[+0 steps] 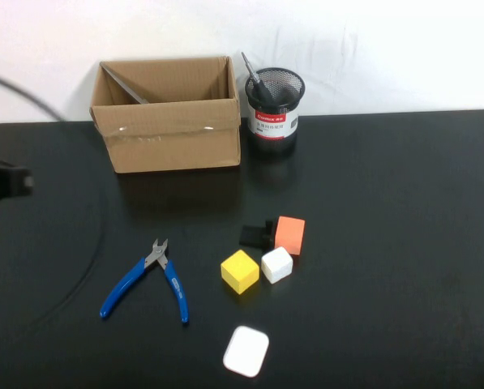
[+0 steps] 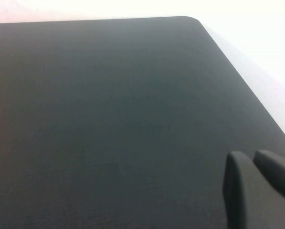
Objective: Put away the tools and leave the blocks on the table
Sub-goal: Pick up the pliers from the table
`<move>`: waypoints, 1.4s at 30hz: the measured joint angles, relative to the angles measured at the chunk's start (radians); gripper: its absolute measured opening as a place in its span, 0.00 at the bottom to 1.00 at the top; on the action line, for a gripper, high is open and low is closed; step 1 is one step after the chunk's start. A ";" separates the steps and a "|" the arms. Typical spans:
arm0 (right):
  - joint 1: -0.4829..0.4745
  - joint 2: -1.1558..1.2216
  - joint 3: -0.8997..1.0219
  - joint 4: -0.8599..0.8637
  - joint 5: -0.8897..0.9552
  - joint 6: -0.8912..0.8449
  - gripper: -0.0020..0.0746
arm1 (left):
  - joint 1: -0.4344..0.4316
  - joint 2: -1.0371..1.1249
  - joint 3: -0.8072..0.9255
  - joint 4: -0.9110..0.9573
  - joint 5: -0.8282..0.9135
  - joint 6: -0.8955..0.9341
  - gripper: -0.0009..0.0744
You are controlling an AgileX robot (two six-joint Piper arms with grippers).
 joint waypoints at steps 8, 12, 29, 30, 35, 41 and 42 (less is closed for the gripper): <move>0.000 0.000 0.000 0.000 0.000 0.000 0.02 | -0.008 0.385 -0.222 -0.065 0.301 0.099 0.01; 0.000 0.000 0.000 0.000 0.000 0.000 0.02 | -0.078 0.539 -0.292 -0.061 0.402 0.199 0.06; 0.000 0.000 0.000 0.000 0.000 -0.002 0.02 | -0.203 0.836 -0.336 0.176 0.178 0.253 0.41; 0.000 0.000 0.000 0.000 0.000 -0.002 0.02 | -0.203 0.844 -0.336 0.174 0.176 0.253 0.41; 0.000 0.000 0.000 0.000 0.000 -0.002 0.02 | -0.203 0.885 -0.336 0.125 0.176 0.255 0.41; 0.000 0.000 0.000 0.000 0.000 -0.002 0.02 | -0.203 0.925 -0.336 0.107 0.169 0.252 0.41; 0.000 0.000 0.000 0.000 0.000 -0.002 0.02 | -0.203 0.933 -0.338 0.107 0.167 0.240 0.41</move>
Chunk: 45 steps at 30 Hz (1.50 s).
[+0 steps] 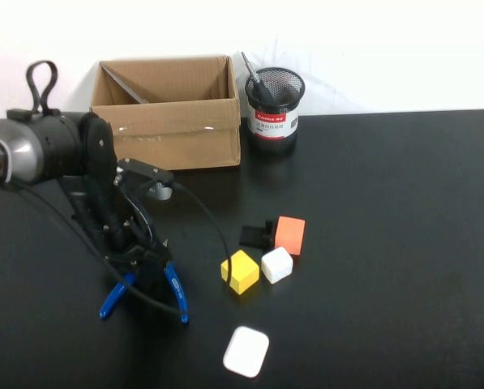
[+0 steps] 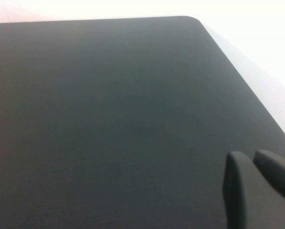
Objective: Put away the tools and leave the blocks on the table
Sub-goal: Pick up the pliers from the table, then place the Pliers into the box
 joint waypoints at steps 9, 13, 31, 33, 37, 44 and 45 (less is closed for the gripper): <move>0.000 0.000 0.000 0.000 0.000 0.002 0.02 | 0.000 0.028 -0.020 0.010 0.018 -0.079 0.31; 0.000 0.000 0.000 0.000 0.000 0.002 0.02 | 0.000 0.028 -0.025 0.035 0.019 -0.111 0.14; 0.000 0.000 0.000 0.000 0.000 0.002 0.02 | -0.006 -0.222 -0.306 0.031 -0.250 -0.111 0.14; 0.000 0.000 0.000 0.000 0.000 0.002 0.02 | -0.006 -0.217 -0.307 0.031 -0.392 -0.109 0.14; 0.000 0.000 0.000 0.000 0.000 0.002 0.02 | -0.006 -0.160 -0.307 0.033 -0.675 -0.109 0.14; 0.000 0.000 0.000 0.000 0.000 0.002 0.02 | -0.003 -0.033 -0.307 0.033 -0.915 -0.079 0.14; 0.000 0.000 0.000 0.000 0.000 0.002 0.02 | -0.002 -0.017 -0.307 0.033 -0.924 -0.056 0.14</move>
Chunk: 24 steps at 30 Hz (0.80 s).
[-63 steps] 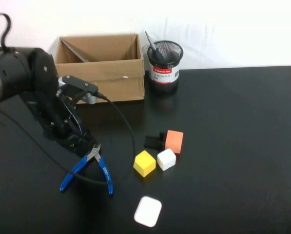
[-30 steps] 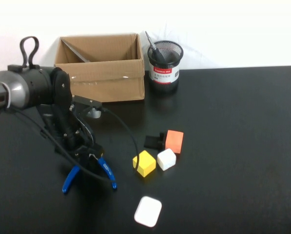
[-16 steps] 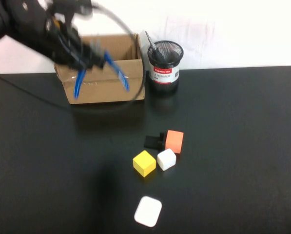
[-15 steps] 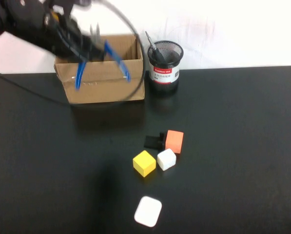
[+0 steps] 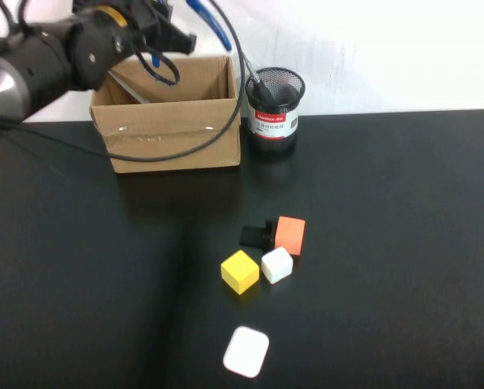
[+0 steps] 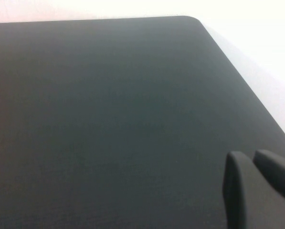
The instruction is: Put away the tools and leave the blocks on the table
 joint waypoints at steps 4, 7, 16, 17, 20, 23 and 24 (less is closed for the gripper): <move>0.000 0.000 0.000 0.000 0.000 0.000 0.02 | 0.002 0.050 0.000 0.000 -0.019 0.099 0.14; 0.000 0.000 0.000 0.000 0.000 0.000 0.02 | 0.002 0.070 0.000 0.000 -0.035 0.120 0.18; 0.000 0.000 0.000 0.000 0.000 0.000 0.02 | 0.002 0.042 0.000 0.000 -0.047 0.129 0.37; 0.000 0.000 0.000 0.000 0.000 0.000 0.02 | 0.002 0.025 0.000 0.000 -0.029 0.129 0.37; 0.000 0.000 0.000 0.000 0.000 0.000 0.02 | 0.002 -0.038 0.000 0.000 0.041 0.129 0.35; 0.000 0.000 0.000 0.000 0.000 0.000 0.02 | 0.002 -0.129 0.000 0.000 0.144 0.129 0.22; 0.000 0.000 0.000 0.000 0.000 0.000 0.02 | 0.002 -0.162 0.000 0.000 0.185 0.129 0.15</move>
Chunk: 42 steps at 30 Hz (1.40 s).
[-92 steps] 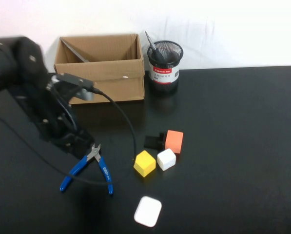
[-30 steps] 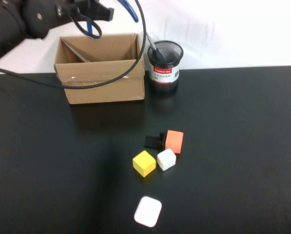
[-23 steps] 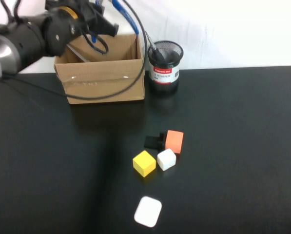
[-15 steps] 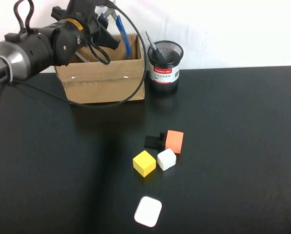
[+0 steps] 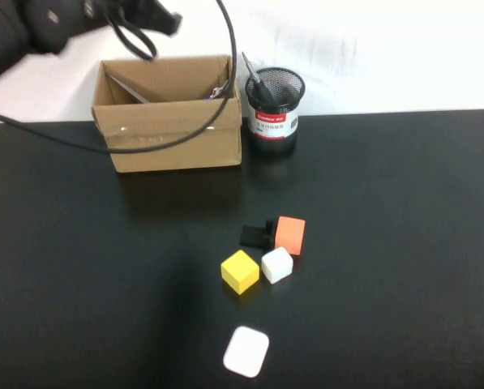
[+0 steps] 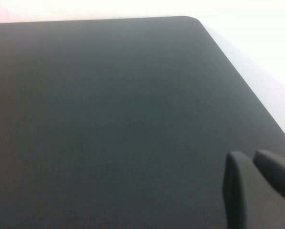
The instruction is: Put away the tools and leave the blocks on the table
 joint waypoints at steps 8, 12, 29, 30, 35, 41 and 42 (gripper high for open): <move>0.000 0.000 0.000 0.000 0.000 0.000 0.02 | 0.000 -0.246 0.000 0.000 0.255 0.000 0.02; 0.000 0.000 0.000 0.000 0.000 0.000 0.02 | 0.000 -0.338 0.000 0.000 0.425 0.000 0.02; 0.000 0.000 0.000 0.000 0.000 0.000 0.02 | 0.000 -0.757 0.154 -0.138 0.735 0.032 0.01; 0.000 0.000 0.000 0.000 0.000 0.000 0.02 | 0.000 -0.795 0.191 -0.142 0.735 0.030 0.01; 0.000 0.000 0.000 0.000 0.000 0.000 0.02 | 0.000 -1.048 0.450 -0.167 0.735 0.006 0.01; 0.000 0.000 0.000 0.000 0.000 -0.002 0.02 | 0.000 -1.339 0.723 -0.172 0.688 -0.048 0.01; 0.000 0.000 0.000 0.000 0.000 -0.002 0.02 | 0.000 -1.382 0.760 -0.172 0.673 -0.054 0.01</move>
